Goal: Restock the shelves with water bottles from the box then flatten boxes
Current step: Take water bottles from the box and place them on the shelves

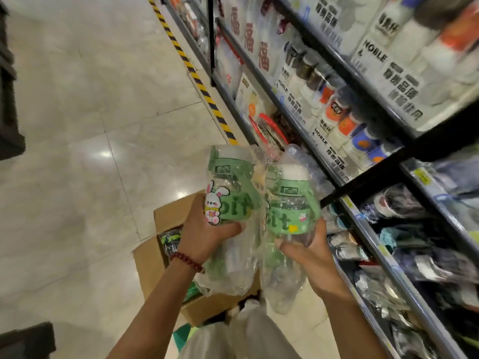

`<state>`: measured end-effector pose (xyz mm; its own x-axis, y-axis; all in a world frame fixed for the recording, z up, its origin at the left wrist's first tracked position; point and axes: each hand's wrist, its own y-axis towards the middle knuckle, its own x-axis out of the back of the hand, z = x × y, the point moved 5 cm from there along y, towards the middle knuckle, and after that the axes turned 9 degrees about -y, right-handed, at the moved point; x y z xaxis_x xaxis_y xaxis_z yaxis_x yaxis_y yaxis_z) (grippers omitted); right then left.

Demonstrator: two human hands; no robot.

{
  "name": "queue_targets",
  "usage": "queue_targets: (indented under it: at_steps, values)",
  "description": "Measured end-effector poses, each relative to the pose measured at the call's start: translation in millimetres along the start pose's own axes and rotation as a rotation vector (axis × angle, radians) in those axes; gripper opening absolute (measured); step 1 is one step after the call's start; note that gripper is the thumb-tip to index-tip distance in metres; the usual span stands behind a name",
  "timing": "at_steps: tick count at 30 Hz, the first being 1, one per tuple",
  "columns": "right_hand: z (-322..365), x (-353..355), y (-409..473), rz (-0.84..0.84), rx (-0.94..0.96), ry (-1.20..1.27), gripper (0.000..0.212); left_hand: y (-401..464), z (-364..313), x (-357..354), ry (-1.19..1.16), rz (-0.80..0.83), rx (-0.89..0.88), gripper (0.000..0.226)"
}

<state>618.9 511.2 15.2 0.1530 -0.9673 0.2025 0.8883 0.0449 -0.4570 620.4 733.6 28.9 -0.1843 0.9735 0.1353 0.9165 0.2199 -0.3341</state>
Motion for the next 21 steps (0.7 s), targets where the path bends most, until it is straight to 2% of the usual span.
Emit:
queue_targets:
  at_steps: [4,6,11,14,15,18,21]
  values:
    - [4,24,-70,-0.089,0.042,0.064,0.079,-44,-19,-18,0.03,0.135,-0.035,0.085]
    - [-3,37,-100,-0.169,0.03,0.15,0.081,-64,-31,-29,0.038,0.179,-0.073,0.085]
    - [-27,68,-159,-0.363,-0.003,0.237,0.112,-98,-56,-65,0.042,0.284,-0.147,0.08]
    - [-27,93,-179,-0.468,0.009,0.268,0.096,-105,-74,-96,0.03,0.376,-0.189,0.072]
    - [-27,103,-185,-0.5,0.023,0.277,0.096,-107,-81,-108,0.022,0.402,-0.207,0.07]
    - [-25,133,-197,-0.562,0.043,0.333,0.114,-114,-100,-146,-0.033,0.46,-0.233,0.072]
    - [-23,170,-208,-0.631,0.08,0.33,0.109,-125,-115,-189,-0.112,0.514,-0.23,0.082]
